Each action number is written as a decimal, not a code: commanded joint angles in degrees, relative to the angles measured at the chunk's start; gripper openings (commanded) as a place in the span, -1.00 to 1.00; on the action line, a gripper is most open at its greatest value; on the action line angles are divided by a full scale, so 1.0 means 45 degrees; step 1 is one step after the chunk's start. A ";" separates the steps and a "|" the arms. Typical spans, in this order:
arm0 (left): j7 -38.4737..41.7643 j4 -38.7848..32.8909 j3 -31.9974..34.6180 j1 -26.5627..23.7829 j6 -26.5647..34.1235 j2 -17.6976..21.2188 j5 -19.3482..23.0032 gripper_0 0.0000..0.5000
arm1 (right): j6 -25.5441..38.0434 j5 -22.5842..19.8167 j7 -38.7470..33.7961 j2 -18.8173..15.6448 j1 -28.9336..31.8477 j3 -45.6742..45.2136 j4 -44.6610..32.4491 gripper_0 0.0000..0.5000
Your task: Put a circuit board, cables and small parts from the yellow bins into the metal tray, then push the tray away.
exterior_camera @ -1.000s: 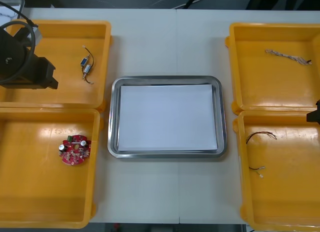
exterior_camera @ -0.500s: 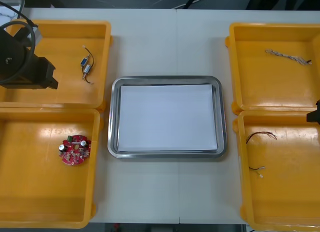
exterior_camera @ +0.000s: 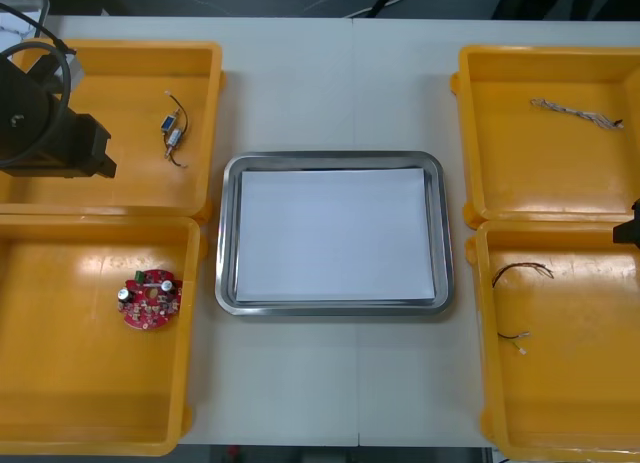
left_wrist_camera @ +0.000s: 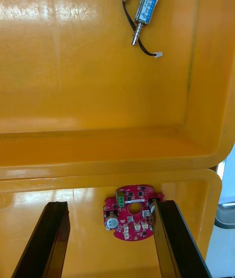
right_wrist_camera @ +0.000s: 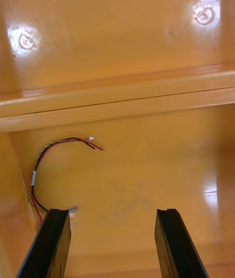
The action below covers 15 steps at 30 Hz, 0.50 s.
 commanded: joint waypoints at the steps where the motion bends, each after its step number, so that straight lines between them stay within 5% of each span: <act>1: 0.0711 -0.0389 -0.0139 0.0173 0.0081 0.0546 -0.0110 1.00 | 0.0043 -0.0104 0.0004 0.0087 0.0181 -0.0020 -0.0075 1.00; 15: 0.0711 -0.0389 -0.0139 0.0173 0.0081 0.0546 -0.0110 1.00 | 0.0043 -0.0104 0.0004 0.0087 0.0181 -0.0020 -0.0075 1.00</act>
